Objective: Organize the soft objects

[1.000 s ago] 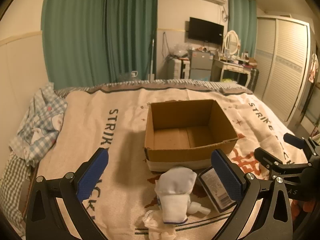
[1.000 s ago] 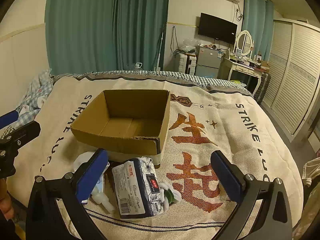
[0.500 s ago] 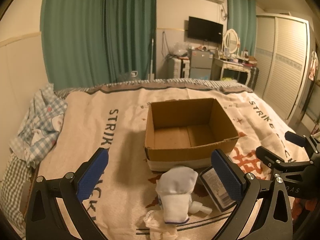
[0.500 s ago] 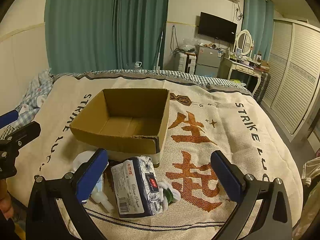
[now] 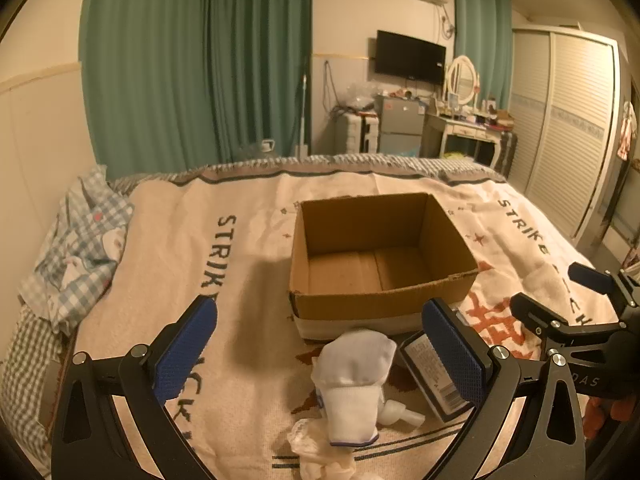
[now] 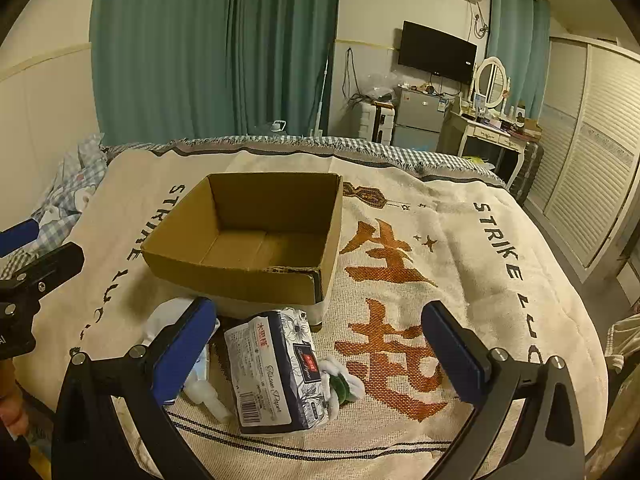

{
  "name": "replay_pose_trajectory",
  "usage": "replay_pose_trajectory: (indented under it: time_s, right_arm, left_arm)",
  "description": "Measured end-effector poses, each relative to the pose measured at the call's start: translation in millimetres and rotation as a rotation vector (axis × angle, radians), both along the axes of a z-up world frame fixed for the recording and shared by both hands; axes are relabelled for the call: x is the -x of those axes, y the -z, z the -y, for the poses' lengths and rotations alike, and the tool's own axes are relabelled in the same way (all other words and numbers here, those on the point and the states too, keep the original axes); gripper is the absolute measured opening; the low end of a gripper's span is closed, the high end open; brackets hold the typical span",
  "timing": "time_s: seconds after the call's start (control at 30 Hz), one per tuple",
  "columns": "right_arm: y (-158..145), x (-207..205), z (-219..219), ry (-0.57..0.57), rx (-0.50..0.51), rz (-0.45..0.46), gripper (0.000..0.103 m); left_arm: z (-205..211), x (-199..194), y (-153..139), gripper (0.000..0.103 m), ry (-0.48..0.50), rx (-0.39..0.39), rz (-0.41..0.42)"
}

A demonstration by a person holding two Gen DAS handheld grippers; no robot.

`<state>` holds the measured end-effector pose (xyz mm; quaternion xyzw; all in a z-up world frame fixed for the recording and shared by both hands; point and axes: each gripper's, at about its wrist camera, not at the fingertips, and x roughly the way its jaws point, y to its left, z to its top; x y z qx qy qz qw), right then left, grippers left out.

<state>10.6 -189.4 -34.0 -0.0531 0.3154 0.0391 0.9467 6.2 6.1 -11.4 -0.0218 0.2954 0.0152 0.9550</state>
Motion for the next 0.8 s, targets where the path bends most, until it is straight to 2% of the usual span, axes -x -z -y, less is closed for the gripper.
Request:
replay_pose_trajectory:
  time_s: [0.8]
  right_arm:
    - [-1.5,-0.2,-5.5,-0.014,-0.004,-0.006,0.103]
  left_arm:
    - [0.1,0.3,0.8,0.103,0.0,-0.004,0.005]
